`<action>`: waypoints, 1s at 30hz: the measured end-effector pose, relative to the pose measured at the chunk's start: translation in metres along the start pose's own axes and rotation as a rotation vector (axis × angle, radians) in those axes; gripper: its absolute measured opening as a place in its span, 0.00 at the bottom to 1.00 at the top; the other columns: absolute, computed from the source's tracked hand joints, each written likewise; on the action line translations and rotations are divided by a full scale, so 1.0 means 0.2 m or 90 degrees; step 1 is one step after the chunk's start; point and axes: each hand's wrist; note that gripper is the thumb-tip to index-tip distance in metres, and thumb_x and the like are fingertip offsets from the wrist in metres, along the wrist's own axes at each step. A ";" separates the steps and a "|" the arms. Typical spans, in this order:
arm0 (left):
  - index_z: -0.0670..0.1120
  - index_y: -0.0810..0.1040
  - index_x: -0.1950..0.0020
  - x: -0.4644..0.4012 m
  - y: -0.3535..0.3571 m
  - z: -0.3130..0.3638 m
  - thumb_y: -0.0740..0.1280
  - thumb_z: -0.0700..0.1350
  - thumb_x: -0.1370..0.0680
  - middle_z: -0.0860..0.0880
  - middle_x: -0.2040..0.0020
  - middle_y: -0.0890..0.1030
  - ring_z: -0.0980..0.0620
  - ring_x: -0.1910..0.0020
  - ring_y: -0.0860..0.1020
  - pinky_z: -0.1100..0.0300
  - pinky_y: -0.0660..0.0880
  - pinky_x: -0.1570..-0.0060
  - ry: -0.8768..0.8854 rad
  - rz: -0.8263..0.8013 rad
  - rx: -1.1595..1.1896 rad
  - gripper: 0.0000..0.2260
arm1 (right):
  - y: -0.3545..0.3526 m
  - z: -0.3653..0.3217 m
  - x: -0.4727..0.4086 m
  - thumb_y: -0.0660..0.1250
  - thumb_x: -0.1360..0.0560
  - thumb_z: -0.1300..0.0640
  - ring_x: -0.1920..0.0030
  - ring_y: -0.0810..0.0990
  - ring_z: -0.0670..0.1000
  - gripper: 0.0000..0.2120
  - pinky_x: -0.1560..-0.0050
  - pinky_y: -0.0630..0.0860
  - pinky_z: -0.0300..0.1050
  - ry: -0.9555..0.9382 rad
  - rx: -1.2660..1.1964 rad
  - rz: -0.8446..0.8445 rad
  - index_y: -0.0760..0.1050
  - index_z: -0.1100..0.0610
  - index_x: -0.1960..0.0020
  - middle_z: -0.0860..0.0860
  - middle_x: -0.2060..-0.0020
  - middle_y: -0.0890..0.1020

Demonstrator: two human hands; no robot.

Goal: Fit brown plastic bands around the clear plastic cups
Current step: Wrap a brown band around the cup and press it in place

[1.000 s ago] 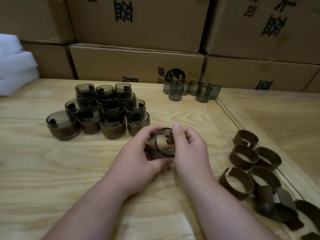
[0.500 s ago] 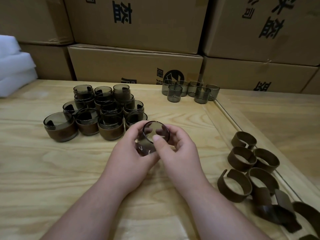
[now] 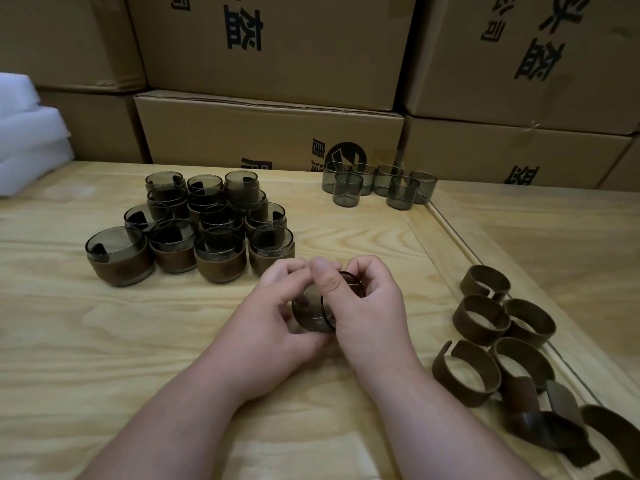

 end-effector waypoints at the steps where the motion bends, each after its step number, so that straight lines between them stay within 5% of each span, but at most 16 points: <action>1: 0.69 0.78 0.35 0.00 -0.01 0.00 0.80 0.48 0.37 0.61 0.41 0.74 0.59 0.53 0.79 0.65 0.78 0.53 -0.003 -0.013 0.009 0.33 | 0.00 -0.01 0.00 0.74 0.35 0.31 0.66 0.79 0.44 0.25 0.63 0.80 0.44 0.007 0.013 0.014 0.73 0.52 0.60 0.45 0.68 0.79; 5: 0.70 0.75 0.32 0.00 -0.05 -0.02 0.85 0.48 0.41 0.59 0.37 0.80 0.57 0.41 0.82 0.62 0.79 0.42 -0.037 0.006 0.100 0.40 | -0.02 -0.03 -0.02 0.66 0.22 0.38 0.60 0.86 0.55 0.22 0.58 0.84 0.52 0.089 -0.002 0.081 0.81 0.56 0.59 0.54 0.63 0.86; 7: 0.60 0.74 0.31 0.00 -0.06 -0.03 0.83 0.49 0.41 0.52 0.39 0.84 0.51 0.41 0.84 0.57 0.81 0.43 -0.048 0.043 0.203 0.40 | -0.02 -0.03 -0.02 0.65 0.18 0.42 0.59 0.86 0.57 0.21 0.56 0.83 0.55 0.090 0.010 0.088 0.81 0.58 0.59 0.56 0.63 0.86; 10: 0.52 0.78 0.35 -0.01 -0.06 -0.03 0.78 0.52 0.36 0.44 0.44 0.86 0.45 0.44 0.84 0.56 0.81 0.47 -0.047 0.114 0.307 0.29 | 0.01 -0.02 -0.01 0.64 0.16 0.47 0.67 0.82 0.50 0.19 0.63 0.80 0.49 0.059 0.015 0.068 0.81 0.56 0.60 0.52 0.67 0.85; 14: 0.57 0.83 0.38 -0.01 -0.06 -0.02 0.71 0.60 0.28 0.40 0.42 0.85 0.40 0.41 0.83 0.45 0.79 0.39 -0.066 0.154 0.313 0.20 | 0.02 -0.02 0.01 0.61 0.17 0.43 0.69 0.82 0.48 0.15 0.69 0.73 0.36 0.052 -0.045 -0.011 0.81 0.50 0.51 0.47 0.65 0.84; 19: 0.60 0.85 0.40 -0.01 -0.04 0.01 0.68 0.57 0.24 0.49 0.51 0.88 0.57 0.53 0.84 0.68 0.78 0.55 -0.057 0.166 0.260 0.14 | 0.03 -0.03 0.02 0.68 0.28 0.39 0.60 0.83 0.44 0.17 0.64 0.75 0.34 0.006 -0.050 -0.101 0.81 0.48 0.46 0.46 0.57 0.86; 25: 0.63 0.87 0.46 0.00 -0.03 0.03 0.70 0.47 0.25 0.55 0.42 0.86 0.63 0.44 0.83 0.73 0.76 0.51 -0.024 0.144 0.214 0.13 | 0.03 -0.01 0.03 0.71 0.34 0.34 0.48 0.84 0.42 0.27 0.54 0.81 0.40 0.000 0.004 -0.132 0.77 0.43 0.38 0.40 0.47 0.84; 30: 0.63 0.79 0.36 0.00 0.01 0.01 0.78 0.31 0.29 0.64 0.38 0.82 0.65 0.40 0.80 0.74 0.75 0.46 0.015 0.123 0.055 0.32 | 0.03 0.00 0.02 0.78 0.35 0.47 0.42 0.84 0.45 0.30 0.41 0.81 0.45 -0.003 0.000 -0.151 0.74 0.44 0.35 0.45 0.42 0.84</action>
Point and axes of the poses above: each hand's wrist, its own x-axis away from the middle knuckle, its own y-axis out of the palm, z = x × y
